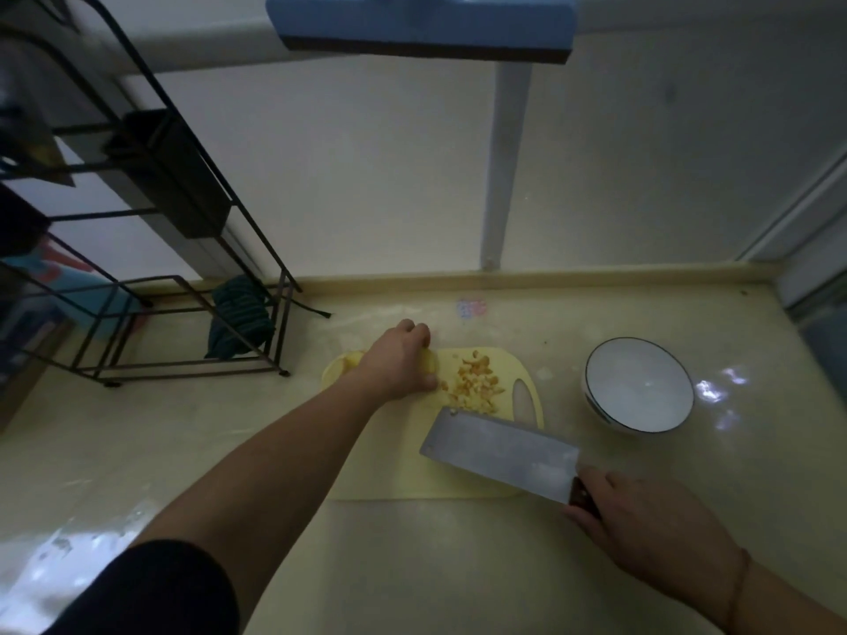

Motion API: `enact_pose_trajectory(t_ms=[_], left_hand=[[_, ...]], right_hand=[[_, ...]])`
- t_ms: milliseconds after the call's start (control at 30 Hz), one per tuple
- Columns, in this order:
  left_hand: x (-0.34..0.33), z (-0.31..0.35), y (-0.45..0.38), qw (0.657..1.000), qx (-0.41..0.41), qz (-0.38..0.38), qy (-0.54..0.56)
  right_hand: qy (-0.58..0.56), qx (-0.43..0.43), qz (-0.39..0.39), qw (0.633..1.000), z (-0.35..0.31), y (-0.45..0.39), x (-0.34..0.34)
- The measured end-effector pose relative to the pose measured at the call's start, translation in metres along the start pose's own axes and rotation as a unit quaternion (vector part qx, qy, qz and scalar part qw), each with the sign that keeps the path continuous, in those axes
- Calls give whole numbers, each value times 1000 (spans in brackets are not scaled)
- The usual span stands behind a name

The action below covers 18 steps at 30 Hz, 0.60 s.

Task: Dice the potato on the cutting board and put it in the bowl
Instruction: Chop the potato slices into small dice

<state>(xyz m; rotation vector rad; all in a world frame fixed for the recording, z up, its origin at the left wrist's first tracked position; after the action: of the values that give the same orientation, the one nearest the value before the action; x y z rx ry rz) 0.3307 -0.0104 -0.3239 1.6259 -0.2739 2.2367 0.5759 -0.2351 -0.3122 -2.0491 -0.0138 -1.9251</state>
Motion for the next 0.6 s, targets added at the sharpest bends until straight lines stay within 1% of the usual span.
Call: enact_pose_trajectory(t_ms=[133, 200, 333, 433, 500, 600], left_hand=[[1, -2, 2, 999, -28, -17, -13], [2, -3, 3, 998, -39, -35, -16], [3, -4, 0, 998, -27, -52, -21], [4, -3, -4, 998, -23, -58, -22], [5, -3, -6, 998, -19, -60, -17], [4, -5, -5, 998, -13, -67, -17]], right_hand=[[15, 21, 33, 999, -2, 1, 0], [16, 16, 33, 999, -2, 1, 2], [13, 4, 10, 1000, -1, 6, 2], [-2, -6, 18, 1000, -2, 3, 6], [-3, 2, 29, 1000, -5, 1, 9], [-15, 3, 21, 1000, -5, 1, 10]])
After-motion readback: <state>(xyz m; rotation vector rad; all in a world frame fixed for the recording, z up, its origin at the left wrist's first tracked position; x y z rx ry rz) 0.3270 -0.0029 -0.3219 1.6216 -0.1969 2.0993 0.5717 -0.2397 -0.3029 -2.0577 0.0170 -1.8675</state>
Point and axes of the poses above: each hand's wrist, its own y-axis away from the middle knuckle, its own x-axis out of the back of the hand, z = x × y, the point moved 3 cm from there along -y, towards the middle knuckle, and after that the axes turned 13 degrees about z, right-handed, at the moved point
